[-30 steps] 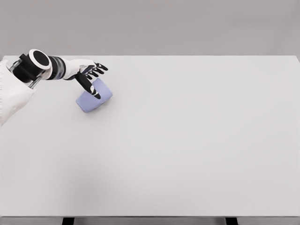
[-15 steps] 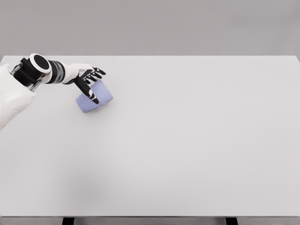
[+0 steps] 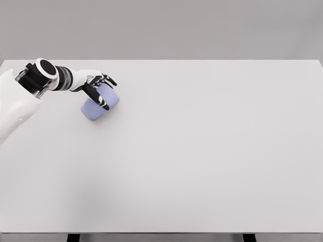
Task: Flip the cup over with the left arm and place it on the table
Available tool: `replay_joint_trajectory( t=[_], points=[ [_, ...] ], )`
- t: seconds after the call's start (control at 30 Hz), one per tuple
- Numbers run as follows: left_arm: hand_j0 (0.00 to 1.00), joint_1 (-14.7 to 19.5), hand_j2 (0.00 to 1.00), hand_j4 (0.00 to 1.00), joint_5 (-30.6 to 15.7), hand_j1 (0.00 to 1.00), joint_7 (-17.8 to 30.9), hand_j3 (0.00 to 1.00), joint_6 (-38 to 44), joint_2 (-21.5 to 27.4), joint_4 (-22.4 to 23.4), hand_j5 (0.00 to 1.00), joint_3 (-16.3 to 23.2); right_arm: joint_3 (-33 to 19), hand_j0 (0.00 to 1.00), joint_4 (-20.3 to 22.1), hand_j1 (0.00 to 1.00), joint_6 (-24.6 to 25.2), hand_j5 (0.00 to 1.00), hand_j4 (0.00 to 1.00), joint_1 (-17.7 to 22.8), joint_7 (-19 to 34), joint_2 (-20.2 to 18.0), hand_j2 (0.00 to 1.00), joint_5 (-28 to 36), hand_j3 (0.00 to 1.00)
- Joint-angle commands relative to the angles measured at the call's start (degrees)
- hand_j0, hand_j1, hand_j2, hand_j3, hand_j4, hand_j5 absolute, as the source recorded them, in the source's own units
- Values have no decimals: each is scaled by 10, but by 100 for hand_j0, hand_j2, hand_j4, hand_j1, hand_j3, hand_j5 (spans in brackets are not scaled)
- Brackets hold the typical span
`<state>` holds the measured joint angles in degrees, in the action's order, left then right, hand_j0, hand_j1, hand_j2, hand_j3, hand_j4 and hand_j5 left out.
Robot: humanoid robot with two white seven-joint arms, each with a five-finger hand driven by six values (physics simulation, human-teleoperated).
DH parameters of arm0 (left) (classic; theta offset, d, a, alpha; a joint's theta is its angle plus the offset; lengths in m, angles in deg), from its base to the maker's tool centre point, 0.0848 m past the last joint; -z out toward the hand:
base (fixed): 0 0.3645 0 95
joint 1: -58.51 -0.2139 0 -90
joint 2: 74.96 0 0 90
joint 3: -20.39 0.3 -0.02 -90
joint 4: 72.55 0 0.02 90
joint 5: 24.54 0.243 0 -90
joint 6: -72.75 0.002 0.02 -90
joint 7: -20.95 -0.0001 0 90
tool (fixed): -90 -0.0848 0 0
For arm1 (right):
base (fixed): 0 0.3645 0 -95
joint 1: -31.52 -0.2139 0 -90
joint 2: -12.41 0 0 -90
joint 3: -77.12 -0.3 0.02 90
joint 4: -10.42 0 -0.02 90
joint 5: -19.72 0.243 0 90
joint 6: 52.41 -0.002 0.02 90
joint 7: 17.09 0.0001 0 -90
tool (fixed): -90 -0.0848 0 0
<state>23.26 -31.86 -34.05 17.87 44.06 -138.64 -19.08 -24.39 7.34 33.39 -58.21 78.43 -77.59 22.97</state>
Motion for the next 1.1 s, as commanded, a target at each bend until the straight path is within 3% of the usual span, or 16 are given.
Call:
replay_joint_trajectory(
  t=[0.0, 0.17, 0.57, 1.07],
  points=[
    [67, 0, 67, 67, 3, 67, 0, 67, -1, 0, 1, 67, 0, 0, 100, 0, 100, 0, 100, 100, 0, 0, 0, 100, 0, 100],
    [59, 0, 59, 59, 4, 59, 0, 59, -1, 1, 1, 59, -1, 0, 100, 0, 100, 0, 100, 100, 0, 0, 0, 100, 0, 100],
    [56, 11, 56, 56, 6, 56, 0, 56, -1, 6, -4, 56, -9, 0, 100, 0, 100, 0, 100, 100, 0, 0, 0, 100, 0, 100],
    [51, 11, 51, 51, 5, 51, 0, 51, -1, 13, -7, 51, -64, 0, 100, 0, 100, 1, 100, 100, 0, 0, 0, 100, 0, 100]
  ],
)
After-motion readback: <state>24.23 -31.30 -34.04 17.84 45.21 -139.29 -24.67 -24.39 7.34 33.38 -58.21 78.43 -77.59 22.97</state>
